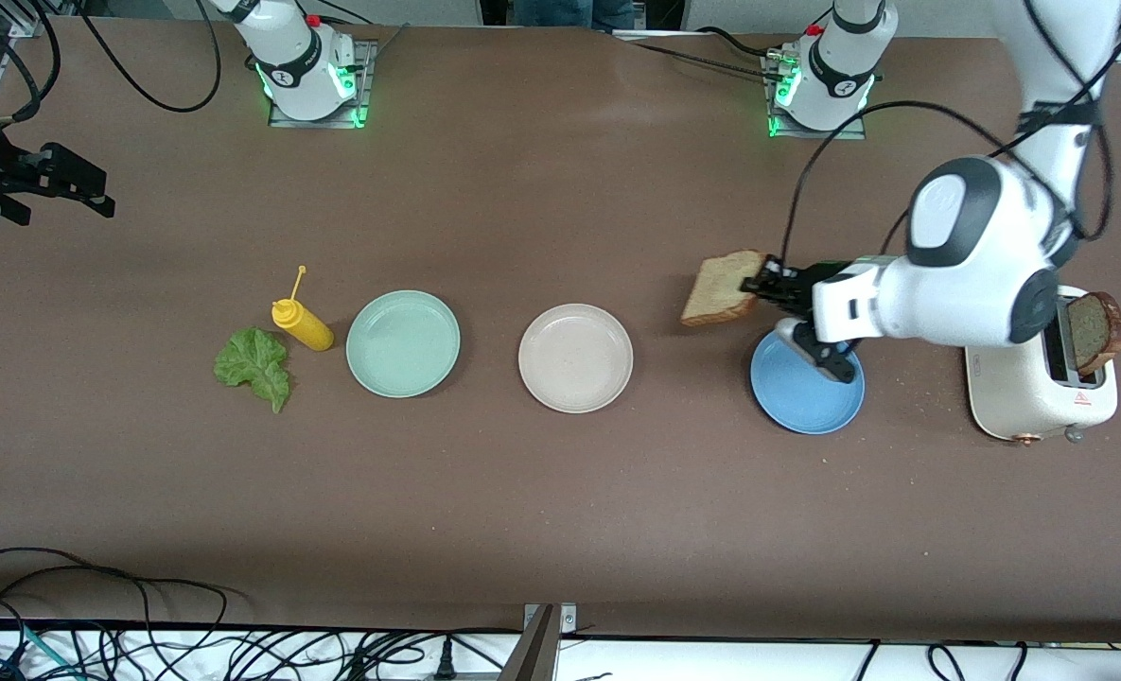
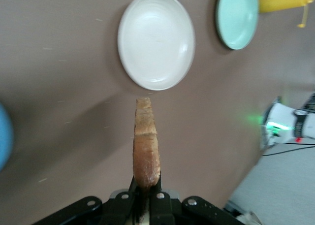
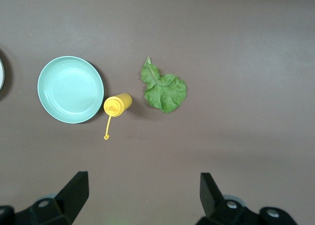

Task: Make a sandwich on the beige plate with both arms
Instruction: 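Carry the bread slice over the beige plate with the left gripper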

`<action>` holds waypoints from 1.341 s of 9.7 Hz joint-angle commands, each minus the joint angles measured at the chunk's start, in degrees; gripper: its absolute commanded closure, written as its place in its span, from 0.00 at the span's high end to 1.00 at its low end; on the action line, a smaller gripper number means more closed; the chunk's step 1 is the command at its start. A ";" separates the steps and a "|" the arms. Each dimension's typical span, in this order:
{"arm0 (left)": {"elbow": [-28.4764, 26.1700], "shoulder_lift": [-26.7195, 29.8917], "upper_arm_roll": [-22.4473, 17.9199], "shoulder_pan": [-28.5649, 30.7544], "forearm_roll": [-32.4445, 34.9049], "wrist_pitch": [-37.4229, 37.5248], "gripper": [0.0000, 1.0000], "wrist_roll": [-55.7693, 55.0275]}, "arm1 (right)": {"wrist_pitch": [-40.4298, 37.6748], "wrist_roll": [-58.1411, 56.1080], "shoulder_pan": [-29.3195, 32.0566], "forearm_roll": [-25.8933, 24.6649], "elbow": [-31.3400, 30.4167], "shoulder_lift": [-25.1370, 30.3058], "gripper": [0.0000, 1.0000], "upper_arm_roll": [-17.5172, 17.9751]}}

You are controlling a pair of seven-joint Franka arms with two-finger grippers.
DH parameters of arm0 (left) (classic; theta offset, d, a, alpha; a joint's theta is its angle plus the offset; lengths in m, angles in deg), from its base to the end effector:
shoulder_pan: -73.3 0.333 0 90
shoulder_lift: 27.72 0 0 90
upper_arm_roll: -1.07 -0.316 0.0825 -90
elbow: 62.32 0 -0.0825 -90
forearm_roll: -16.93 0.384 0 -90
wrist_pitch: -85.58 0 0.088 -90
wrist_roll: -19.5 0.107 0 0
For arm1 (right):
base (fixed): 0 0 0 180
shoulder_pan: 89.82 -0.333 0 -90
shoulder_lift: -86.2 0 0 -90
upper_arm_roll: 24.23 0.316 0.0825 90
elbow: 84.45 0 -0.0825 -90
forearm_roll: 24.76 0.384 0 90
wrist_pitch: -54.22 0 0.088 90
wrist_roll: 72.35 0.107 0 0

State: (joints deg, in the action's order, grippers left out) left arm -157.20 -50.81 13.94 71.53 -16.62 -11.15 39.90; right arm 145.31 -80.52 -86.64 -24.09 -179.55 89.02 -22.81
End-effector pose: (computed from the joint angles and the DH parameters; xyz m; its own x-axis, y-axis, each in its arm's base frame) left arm 0.5987 -0.1961 0.3768 0.8724 -0.4632 -0.1561 -0.2584 -0.7082 0.6570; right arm 0.5394 -0.0150 0.6110 0.9936 0.1114 -0.0191 0.1111 -0.9937 -0.0133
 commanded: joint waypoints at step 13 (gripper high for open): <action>1.54 -12.49 -0.56 -16.95 -19.63 -33.16 0.00 -20.40 | -1.17 0.26 0.25 0.74 1.23 -0.35 1.00 0.16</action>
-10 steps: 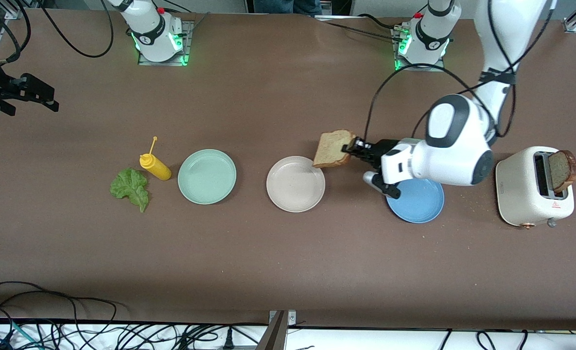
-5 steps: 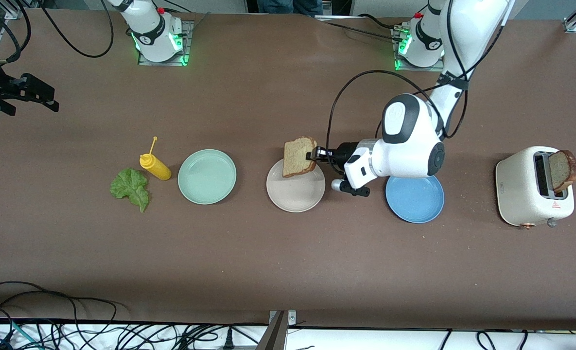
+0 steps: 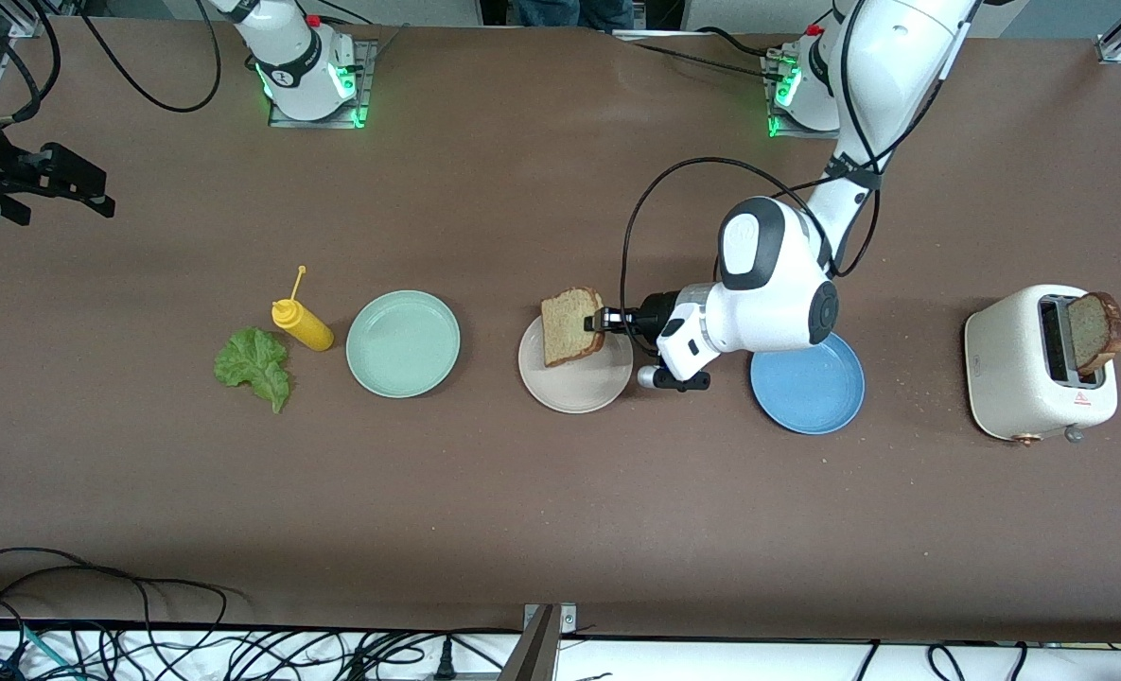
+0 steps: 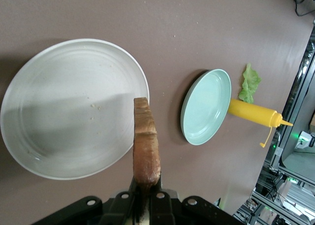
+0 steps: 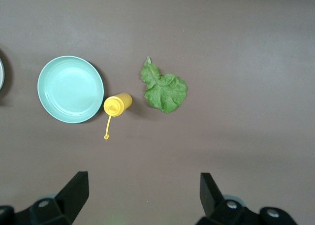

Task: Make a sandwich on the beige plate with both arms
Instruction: 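Carry the bread slice over the beige plate with the left gripper, then lower the bread onto the beige plate and open the left gripper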

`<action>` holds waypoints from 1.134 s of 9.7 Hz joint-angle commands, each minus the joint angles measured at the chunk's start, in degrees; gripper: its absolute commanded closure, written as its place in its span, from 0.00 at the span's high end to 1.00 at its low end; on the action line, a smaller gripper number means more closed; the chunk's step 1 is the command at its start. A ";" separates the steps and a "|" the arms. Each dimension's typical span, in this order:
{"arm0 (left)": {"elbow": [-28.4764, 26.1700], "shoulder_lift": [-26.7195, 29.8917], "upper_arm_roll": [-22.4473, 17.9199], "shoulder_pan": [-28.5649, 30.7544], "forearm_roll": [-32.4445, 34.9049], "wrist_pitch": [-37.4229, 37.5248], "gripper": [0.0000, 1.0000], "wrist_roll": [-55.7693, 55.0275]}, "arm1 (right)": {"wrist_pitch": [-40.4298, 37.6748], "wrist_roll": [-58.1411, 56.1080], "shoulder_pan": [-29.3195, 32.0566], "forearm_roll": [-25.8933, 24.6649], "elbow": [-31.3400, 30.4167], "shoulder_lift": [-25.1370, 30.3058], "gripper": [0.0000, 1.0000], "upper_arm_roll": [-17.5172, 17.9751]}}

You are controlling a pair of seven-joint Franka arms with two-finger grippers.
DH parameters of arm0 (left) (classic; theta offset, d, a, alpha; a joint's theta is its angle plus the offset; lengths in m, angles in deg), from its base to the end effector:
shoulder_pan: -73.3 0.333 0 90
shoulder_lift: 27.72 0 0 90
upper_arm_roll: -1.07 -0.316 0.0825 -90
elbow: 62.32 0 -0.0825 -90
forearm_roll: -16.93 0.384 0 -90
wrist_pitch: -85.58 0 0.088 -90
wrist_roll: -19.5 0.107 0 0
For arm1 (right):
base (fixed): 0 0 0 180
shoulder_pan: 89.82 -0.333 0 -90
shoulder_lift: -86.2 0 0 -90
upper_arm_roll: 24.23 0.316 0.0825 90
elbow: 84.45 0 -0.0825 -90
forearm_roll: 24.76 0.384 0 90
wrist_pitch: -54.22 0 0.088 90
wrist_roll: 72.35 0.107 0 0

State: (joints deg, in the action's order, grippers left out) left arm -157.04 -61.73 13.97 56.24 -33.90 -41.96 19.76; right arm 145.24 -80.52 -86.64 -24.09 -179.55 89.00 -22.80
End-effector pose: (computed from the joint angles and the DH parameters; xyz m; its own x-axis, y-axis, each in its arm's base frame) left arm 0.5960 -0.3488 0.2846 0.9707 -0.0111 -0.2401 0.1615 -0.7098 0.6857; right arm 0.5394 -0.0149 0.6107 0.9935 0.1116 -0.0206 0.1113 -0.9937 -0.0135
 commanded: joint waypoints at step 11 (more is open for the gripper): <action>1.38 -5.36 -0.68 -3.60 -1.20 -7.46 0.66 0.35 | -1.11 0.17 0.25 0.74 1.23 -0.34 1.00 0.15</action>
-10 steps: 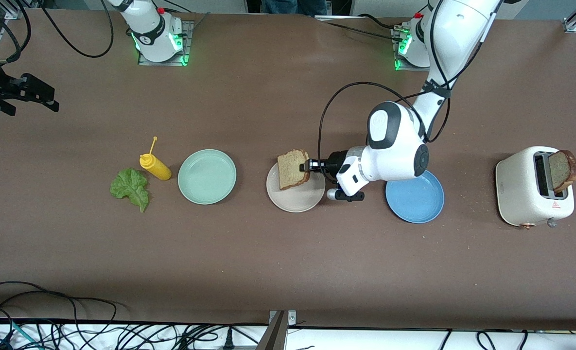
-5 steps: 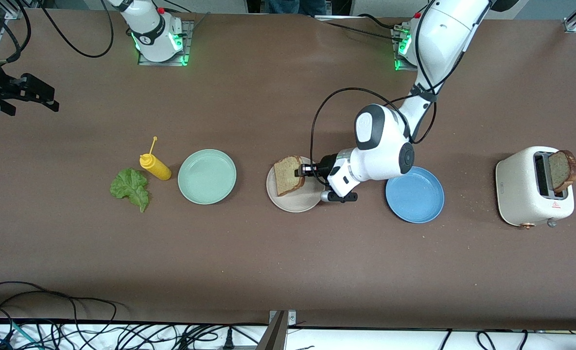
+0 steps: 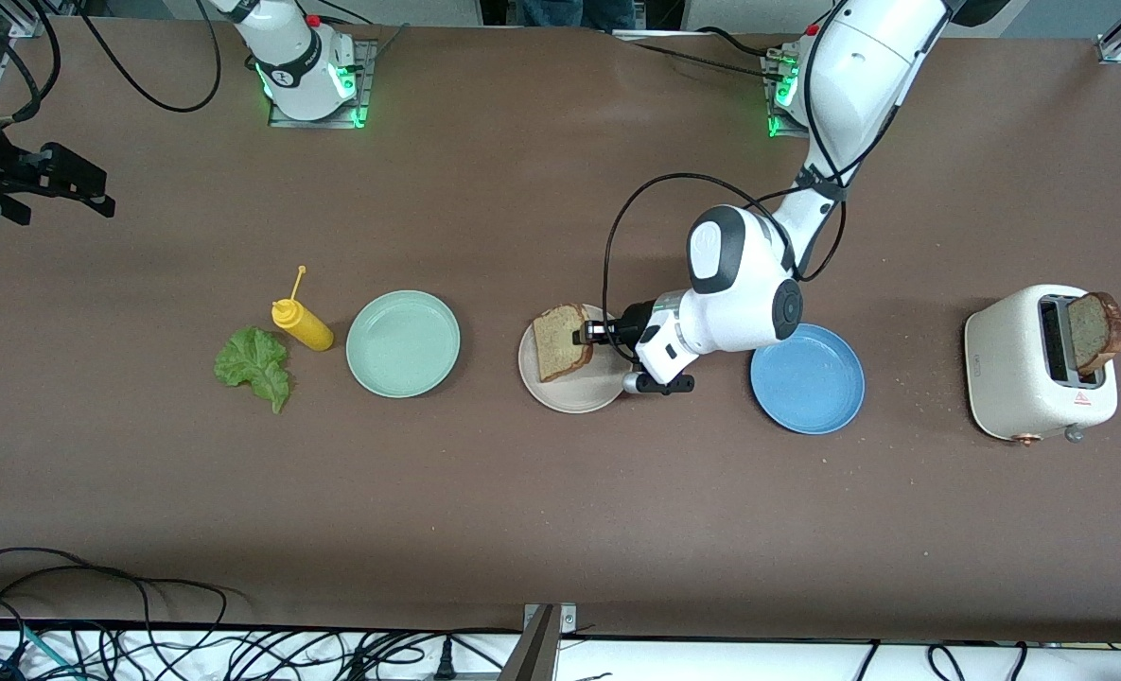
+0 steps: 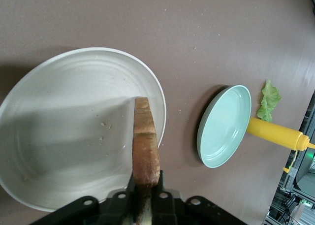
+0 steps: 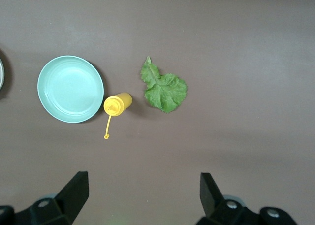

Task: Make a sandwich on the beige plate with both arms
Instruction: 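Lower the bread onto the beige plate and open the left gripper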

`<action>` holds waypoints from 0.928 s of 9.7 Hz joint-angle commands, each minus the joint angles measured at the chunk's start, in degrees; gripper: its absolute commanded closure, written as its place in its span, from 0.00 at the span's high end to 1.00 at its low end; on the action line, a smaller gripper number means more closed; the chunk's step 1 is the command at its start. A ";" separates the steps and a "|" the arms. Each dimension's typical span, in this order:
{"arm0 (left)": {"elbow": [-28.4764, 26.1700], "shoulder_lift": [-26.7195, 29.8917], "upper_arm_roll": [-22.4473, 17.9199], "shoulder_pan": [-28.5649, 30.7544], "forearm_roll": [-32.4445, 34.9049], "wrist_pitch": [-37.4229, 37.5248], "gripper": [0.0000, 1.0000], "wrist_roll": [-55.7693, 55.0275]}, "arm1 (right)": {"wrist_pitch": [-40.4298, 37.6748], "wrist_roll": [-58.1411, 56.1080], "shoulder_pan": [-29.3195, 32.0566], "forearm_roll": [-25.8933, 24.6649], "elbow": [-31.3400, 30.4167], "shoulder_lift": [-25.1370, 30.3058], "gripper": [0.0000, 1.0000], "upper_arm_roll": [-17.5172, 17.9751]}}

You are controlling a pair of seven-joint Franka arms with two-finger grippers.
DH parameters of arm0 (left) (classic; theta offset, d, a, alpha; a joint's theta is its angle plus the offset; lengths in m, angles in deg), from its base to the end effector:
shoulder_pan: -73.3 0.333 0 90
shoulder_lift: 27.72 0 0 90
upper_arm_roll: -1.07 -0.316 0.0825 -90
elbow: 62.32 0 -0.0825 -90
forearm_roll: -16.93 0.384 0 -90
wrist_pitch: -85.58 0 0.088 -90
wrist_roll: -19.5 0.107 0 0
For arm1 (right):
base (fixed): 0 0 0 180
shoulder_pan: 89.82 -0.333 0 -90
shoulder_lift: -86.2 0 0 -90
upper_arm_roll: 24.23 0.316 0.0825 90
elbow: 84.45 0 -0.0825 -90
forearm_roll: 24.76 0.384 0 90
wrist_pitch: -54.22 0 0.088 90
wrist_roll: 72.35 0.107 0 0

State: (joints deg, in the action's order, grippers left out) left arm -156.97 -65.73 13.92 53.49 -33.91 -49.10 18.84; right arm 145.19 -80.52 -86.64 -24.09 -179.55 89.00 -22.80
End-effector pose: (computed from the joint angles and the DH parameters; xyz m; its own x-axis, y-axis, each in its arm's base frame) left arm 0.5895 -0.3676 0.2425 0.9730 0.0461 -0.2260 0.1869 -0.7321 0.6551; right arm 0.5393 -0.0149 0.6107 0.9935 0.1116 -0.0215 0.1113 -0.9937 -0.0137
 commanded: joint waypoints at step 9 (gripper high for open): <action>3.68 -0.84 -1.25 0.82 6.53 0.11 1.00 0.83 | -1.24 0.17 0.25 0.74 1.14 -0.34 1.00 0.15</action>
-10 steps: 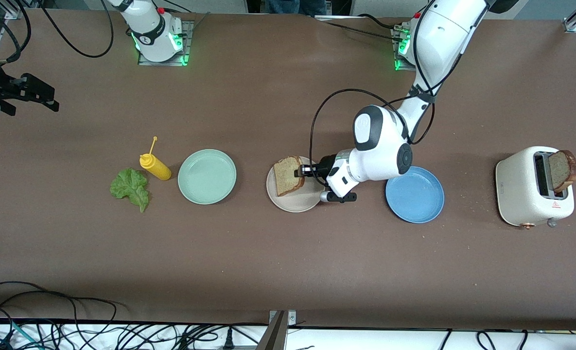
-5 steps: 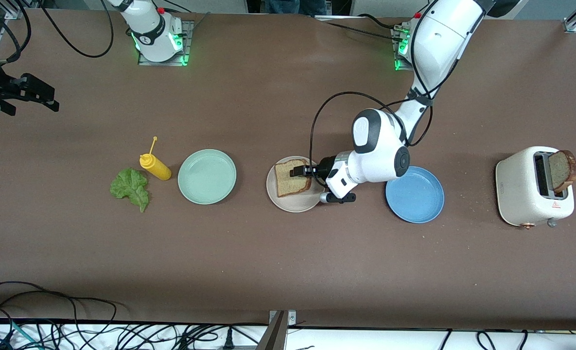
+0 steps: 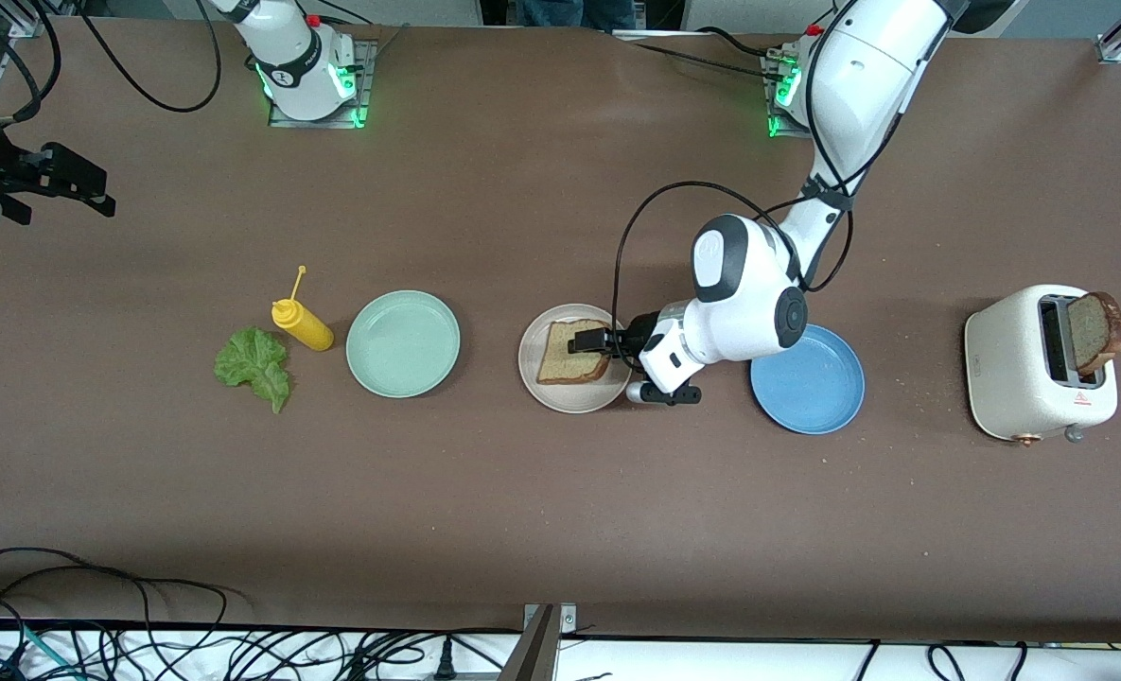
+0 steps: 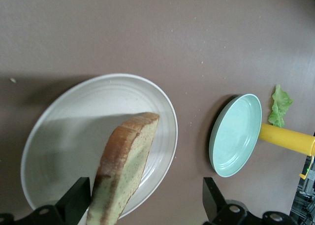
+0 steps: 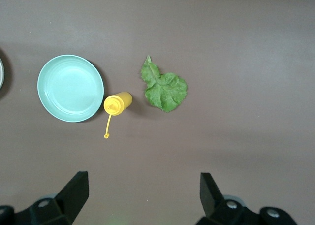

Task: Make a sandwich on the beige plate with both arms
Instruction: 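Lower the bread onto the beige plate and open the left gripper, then raise the left gripper from the plate while the right gripper reaches the lettuce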

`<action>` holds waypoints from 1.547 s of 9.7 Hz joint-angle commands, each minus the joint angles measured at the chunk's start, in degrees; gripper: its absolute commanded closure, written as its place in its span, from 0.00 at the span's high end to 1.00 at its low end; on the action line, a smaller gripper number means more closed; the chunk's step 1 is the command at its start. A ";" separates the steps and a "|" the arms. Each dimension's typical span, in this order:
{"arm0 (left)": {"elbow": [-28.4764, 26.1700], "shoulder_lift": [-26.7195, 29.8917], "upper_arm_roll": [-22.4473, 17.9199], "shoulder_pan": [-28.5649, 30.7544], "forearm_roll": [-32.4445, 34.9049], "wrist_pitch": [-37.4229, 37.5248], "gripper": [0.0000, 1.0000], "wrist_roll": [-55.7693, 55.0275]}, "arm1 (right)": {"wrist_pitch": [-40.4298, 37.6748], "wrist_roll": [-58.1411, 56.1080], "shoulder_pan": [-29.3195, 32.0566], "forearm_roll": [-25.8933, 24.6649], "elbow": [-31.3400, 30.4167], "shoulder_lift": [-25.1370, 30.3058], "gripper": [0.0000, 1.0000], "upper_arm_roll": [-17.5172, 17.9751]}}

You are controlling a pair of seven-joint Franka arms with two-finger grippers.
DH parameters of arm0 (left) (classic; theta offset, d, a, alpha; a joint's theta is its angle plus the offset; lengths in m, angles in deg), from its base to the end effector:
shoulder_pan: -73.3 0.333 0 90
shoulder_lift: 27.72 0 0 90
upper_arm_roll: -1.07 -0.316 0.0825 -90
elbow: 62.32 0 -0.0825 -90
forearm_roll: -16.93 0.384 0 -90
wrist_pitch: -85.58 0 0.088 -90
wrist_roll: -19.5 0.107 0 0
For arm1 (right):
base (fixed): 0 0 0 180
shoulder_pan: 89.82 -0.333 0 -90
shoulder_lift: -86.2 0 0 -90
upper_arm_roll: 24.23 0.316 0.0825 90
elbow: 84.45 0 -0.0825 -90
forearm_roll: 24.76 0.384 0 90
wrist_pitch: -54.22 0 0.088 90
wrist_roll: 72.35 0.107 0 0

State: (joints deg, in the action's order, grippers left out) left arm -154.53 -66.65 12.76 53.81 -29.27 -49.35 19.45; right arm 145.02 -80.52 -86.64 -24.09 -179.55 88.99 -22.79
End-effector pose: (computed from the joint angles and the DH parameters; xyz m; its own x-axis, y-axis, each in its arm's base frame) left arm 0.6086 -0.3560 0.2478 0.9878 0.0244 -0.1536 0.1172 -0.7661 0.6319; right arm 0.5390 -0.0148 0.6103 0.9934 0.1118 -0.0246 0.1114 -0.9937 -0.0141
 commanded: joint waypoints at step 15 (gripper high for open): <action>3.69 3.95 -0.17 8.93 33.33 17.73 1.00 0.14 | 12.80 -0.53 1.83 -2.43 0.44 -21.13 1.00 0.06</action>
State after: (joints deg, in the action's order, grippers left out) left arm -152.55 -64.19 12.29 60.49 -0.27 -36.72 19.50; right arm 154.86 -80.57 -85.06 -26.03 -179.92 71.04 -23.21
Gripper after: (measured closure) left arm 0.000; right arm 0.000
